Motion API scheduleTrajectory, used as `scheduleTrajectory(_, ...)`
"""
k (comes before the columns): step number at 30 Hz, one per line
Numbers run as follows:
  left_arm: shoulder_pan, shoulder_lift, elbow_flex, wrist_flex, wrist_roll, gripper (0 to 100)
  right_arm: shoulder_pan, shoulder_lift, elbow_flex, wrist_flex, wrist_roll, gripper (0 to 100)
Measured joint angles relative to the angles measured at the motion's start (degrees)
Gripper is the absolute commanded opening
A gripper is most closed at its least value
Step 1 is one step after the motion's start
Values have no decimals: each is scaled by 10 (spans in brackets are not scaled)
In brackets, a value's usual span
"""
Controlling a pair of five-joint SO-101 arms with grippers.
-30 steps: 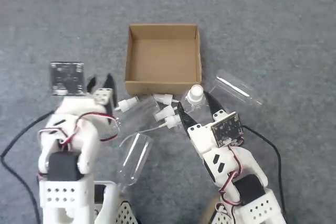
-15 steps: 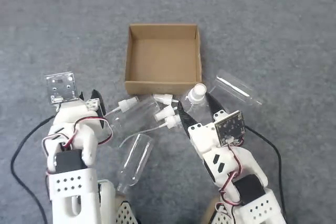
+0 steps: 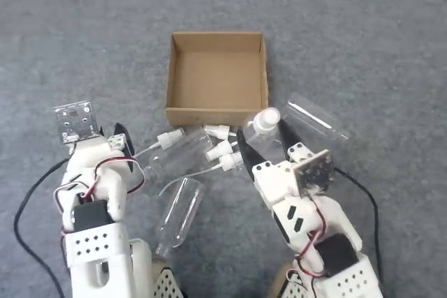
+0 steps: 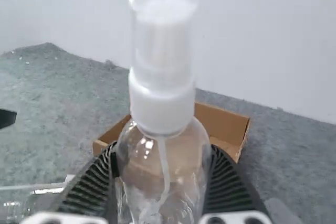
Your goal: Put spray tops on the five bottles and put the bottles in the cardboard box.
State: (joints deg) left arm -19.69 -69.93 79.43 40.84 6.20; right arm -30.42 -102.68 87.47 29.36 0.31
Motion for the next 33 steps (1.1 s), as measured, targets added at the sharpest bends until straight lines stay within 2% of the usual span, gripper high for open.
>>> scheduleTrajectory(3, 0, 0, 1, 0, 0, 103, 0, 0, -40, -7, 14, 20)
scheduleTrajectory(9, 0, 0, 1, 0, 0, 103, 1, 14, -93, -100, 55, 20)
scheduleTrajectory(22, 0, 0, 1, 0, 0, 104, 0, 417, -247, -295, 59, 21)
scheduleTrajectory(33, 0, 0, 1, 0, 0, 104, -1, 737, -369, -418, 59, 20)
